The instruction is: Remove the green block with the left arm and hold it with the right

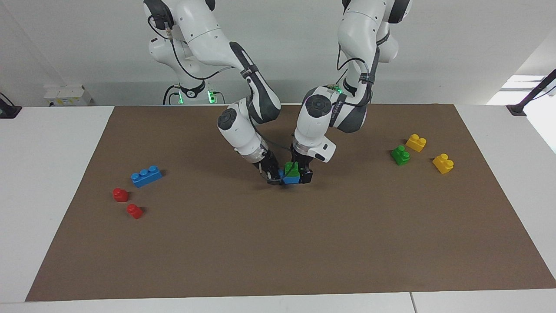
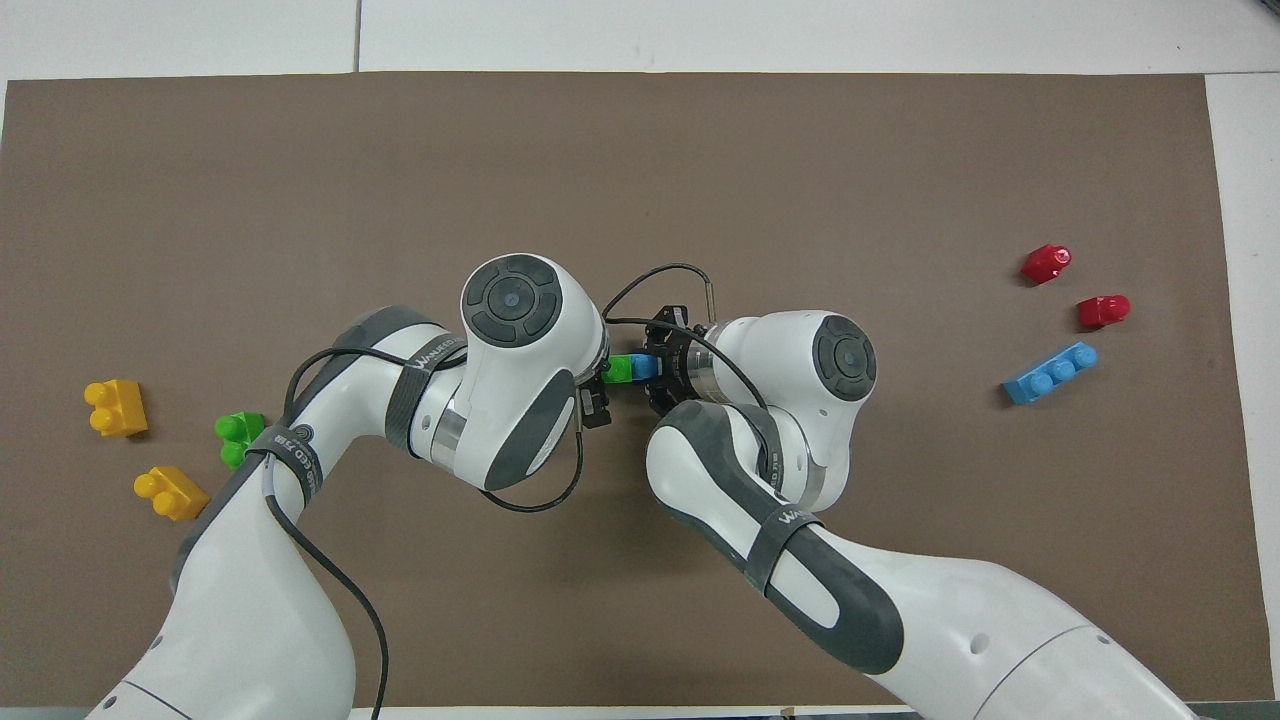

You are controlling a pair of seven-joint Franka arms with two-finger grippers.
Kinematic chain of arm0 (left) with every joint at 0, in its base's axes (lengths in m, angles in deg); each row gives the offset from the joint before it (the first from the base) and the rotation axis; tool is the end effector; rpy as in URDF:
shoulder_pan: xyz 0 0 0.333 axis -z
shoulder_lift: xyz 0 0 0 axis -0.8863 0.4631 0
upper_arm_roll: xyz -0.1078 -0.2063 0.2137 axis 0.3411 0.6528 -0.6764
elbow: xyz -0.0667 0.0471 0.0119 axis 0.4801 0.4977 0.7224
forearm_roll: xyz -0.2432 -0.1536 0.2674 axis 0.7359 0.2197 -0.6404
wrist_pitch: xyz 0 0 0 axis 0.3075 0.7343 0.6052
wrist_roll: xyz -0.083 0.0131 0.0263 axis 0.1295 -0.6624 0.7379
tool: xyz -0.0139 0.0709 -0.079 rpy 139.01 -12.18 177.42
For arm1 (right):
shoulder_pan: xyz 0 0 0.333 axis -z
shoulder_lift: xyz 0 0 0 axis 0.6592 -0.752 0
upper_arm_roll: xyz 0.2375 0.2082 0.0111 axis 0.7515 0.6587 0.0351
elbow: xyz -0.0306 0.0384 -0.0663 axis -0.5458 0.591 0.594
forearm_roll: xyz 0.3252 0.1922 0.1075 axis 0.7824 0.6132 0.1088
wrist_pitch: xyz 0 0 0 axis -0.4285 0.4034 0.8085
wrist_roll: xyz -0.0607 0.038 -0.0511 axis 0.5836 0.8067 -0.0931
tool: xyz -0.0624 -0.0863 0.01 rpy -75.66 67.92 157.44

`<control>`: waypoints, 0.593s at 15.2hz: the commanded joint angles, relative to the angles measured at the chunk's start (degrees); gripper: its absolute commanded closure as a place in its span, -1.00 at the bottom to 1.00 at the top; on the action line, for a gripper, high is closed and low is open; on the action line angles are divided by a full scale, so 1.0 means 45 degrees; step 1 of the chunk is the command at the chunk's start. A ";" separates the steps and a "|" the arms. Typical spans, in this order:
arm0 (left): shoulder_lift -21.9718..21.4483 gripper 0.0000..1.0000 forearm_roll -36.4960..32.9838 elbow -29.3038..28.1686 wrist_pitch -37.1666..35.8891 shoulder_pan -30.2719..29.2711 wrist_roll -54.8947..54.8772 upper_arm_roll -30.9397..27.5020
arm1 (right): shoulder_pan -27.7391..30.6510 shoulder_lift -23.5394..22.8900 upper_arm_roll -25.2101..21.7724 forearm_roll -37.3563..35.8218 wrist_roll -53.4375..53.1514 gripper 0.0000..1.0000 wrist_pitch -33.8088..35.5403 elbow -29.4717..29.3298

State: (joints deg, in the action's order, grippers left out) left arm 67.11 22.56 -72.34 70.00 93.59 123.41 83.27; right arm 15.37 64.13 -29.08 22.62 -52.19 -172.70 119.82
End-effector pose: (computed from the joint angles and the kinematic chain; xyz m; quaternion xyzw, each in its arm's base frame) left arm 0.5163 -0.3698 0.3402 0.6504 0.7581 -0.0412 0.0253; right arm 0.5365 0.3245 0.2711 -0.7035 0.6667 0.1290 0.2098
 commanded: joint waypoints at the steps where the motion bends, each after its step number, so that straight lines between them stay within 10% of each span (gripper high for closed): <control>1: -0.0133 -1.00 -0.0237 -0.0183 0.0041 0.0182 0.0256 -0.0165 | 0.0044 0.0029 0.0037 0.0213 0.0008 1.00 -0.0309 0.0285; 4: -0.0152 -0.58 -0.0237 -0.0183 0.0041 0.0201 0.0275 -0.0165 | 0.0024 0.0010 0.0056 0.0194 -0.0050 1.00 -0.0680 0.0345; 7: -0.0308 1.00 -0.0256 -0.0202 0.0022 0.0201 0.0081 -0.0165 | -0.0034 0.0010 0.0037 0.0194 0.0028 1.00 -0.0758 0.0422; 9: -0.0425 1.00 -0.0237 -0.0203 0.0041 0.0162 0.0080 -0.0146 | -0.0034 0.0010 0.0056 0.0194 0.0028 1.00 -0.0973 0.0481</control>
State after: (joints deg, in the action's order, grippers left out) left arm 66.91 22.33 -72.33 69.93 93.67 123.10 83.44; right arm 15.37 64.12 -28.93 22.64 -52.18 -174.63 120.23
